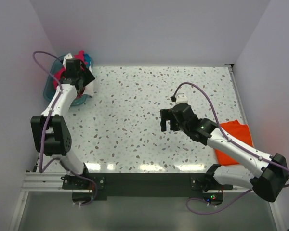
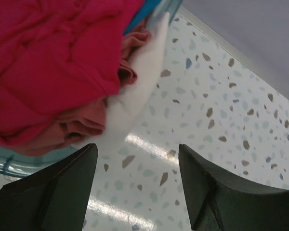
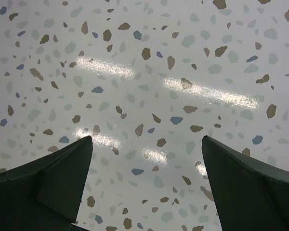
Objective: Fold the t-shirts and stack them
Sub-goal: Grab the tshirt from the pile
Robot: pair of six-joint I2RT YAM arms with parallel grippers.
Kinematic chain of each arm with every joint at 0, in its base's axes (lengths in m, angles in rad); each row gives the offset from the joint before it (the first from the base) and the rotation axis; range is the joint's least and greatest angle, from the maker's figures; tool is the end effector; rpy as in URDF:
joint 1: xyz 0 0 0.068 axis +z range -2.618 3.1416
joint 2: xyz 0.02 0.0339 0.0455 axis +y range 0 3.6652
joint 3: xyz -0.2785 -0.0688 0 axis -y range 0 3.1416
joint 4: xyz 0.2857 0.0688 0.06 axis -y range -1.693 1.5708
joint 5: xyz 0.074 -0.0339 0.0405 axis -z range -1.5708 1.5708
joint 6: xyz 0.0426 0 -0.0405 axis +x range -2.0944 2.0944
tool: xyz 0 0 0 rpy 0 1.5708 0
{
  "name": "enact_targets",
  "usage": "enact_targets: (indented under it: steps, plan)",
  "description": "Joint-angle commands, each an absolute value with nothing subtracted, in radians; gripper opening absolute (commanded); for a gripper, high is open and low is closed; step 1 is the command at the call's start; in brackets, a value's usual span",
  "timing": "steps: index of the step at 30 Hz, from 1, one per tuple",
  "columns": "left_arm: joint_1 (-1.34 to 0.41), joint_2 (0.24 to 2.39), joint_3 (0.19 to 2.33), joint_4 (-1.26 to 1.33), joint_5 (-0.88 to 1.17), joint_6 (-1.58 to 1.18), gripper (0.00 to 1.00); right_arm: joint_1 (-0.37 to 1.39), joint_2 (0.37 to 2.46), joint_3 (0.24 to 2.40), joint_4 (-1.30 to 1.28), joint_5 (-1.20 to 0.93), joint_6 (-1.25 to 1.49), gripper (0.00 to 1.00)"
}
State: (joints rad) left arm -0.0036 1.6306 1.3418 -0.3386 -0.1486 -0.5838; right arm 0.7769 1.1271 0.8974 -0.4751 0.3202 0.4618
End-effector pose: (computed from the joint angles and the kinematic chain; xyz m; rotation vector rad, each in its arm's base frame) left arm 0.4216 0.0048 0.2995 -0.7073 2.0781 -0.1676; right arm 0.2087 0.1864 0.2843 -0.1867 2.2432 0.3072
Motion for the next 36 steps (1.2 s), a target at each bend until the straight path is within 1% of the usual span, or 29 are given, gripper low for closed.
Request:
enact_targets:
  steps: [1, 6, 10, 12, 14, 15, 17, 18, 20, 21, 23, 26, 31, 32, 36]
  plan:
    - [0.083, 1.741, 1.475, -0.373, -0.262, -0.603, 0.73, 0.775, 1.104, 0.920, -0.486, 0.302, 0.443, 0.99]
    - [0.172, 1.873, 1.587, -0.388, -0.281, -0.614, 0.73, 0.775, 1.103, 0.916, -0.480, 0.293, 0.437, 0.99]
    - [0.207, 1.916, 1.601, -0.377, -0.270, -0.618, 0.73, 0.775, 1.115, 0.914, -0.477, 0.290, 0.434, 0.99]
    - [0.216, 1.945, 1.611, -0.382, -0.264, -0.618, 0.72, 0.775, 1.121, 0.916, -0.477, 0.288, 0.436, 0.99]
    - [0.219, 1.962, 1.611, -0.385, -0.264, -0.618, 0.68, 0.776, 1.131, 0.919, -0.476, 0.284, 0.434, 0.99]
    - [0.222, 1.965, 1.603, -0.382, -0.256, -0.621, 0.62, 0.775, 1.134, 0.920, -0.474, 0.284, 0.436, 0.99]
    - [0.230, 1.968, 1.597, -0.365, -0.244, -0.621, 0.54, 0.773, 1.141, 0.925, -0.479, 0.279, 0.434, 0.99]
    - [0.233, 1.968, 1.600, -0.364, -0.233, -0.621, 0.42, 0.775, 1.143, 0.925, -0.480, 0.281, 0.436, 0.99]
    - [0.238, 1.957, 1.606, -0.356, -0.212, -0.618, 0.26, 0.773, 1.146, 0.927, -0.485, 0.284, 0.434, 0.99]
    - [0.241, 1.951, 1.623, -0.354, -0.206, -0.611, 0.12, 0.775, 1.146, 0.927, -0.483, 0.285, 0.434, 0.99]
    - [0.241, 1.924, 1.664, -0.356, -0.186, -0.585, 0.00, 0.773, 1.152, 0.933, -0.486, 0.290, 0.434, 0.99]
    - [0.239, 1.885, 1.727, -0.377, -0.166, -0.566, 0.00, 0.773, 1.160, 0.953, -0.488, 0.293, 0.430, 0.99]
    - [0.229, 1.806, 1.864, -0.399, -0.066, -0.520, 0.00, 0.775, 1.173, 0.985, -0.471, 0.308, 0.423, 0.99]
    - [0.215, 1.777, 1.902, -0.402, -0.039, -0.500, 0.00, 0.775, 1.180, 0.992, -0.471, 0.310, 0.423, 0.99]
    - [0.126, 1.692, 1.985, -0.437, -0.034, -0.439, 0.00, 0.775, 1.189, 1.035, -0.462, 0.321, 0.423, 0.99]
